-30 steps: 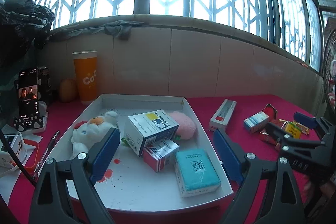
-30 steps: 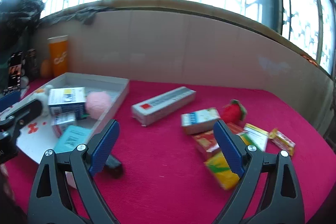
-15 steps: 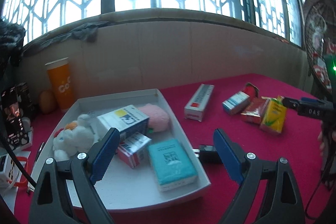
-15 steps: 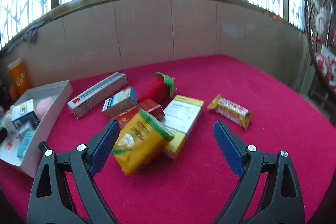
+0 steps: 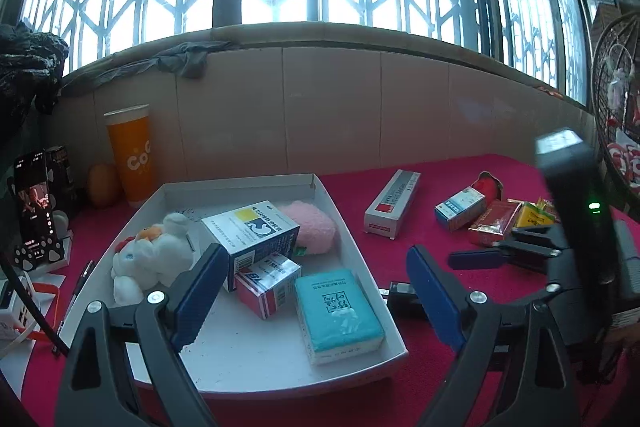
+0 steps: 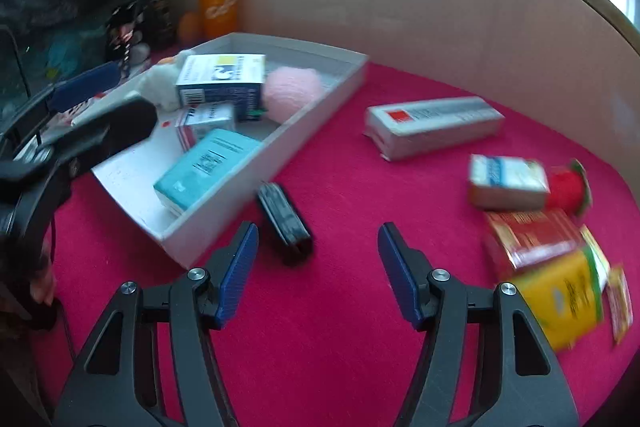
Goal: Organize objects
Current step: 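Grasp the black charger plug with the right gripper, then grasp the yellow packet with the left gripper while the right holds the charger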
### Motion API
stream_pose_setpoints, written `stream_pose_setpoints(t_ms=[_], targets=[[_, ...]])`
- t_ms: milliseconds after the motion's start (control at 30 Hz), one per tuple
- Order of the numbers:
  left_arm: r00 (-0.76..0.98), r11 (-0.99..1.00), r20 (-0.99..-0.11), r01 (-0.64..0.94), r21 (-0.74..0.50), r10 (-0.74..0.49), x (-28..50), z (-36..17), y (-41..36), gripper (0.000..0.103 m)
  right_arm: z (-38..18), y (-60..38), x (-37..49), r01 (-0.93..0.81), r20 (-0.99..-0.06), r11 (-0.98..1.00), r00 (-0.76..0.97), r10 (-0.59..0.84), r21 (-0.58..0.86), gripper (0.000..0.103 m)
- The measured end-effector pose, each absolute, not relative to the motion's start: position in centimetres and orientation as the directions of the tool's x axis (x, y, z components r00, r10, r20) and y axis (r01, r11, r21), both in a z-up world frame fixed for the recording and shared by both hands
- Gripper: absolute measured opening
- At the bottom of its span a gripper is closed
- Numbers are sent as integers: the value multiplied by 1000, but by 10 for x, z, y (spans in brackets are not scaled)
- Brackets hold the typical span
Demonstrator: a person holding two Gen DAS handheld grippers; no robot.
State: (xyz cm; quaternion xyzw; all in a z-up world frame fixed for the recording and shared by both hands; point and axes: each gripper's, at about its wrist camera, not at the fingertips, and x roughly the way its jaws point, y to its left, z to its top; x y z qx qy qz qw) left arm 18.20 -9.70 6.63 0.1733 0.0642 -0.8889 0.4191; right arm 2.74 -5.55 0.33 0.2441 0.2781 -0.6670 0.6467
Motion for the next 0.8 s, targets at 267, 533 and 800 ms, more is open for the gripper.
stream_pose_setpoints(t_ms=[267, 533, 800], targets=[[-585, -646, -376, 762, 50, -719, 177, 66, -95, 91, -12, -84, 38, 996, -763, 60, -12, -647, -67, 20], [-650, -787, -487, 602, 138, -583, 125, 55, -72, 91, 2, -5, 1, 997, -703, -82, -58, -709, 1, 20], [-693, -899, -615, 432, 65, -377, 31, 44, -61, 91, 14, 95, -127, 837, -641, -541, -369, -673, 86, 20]])
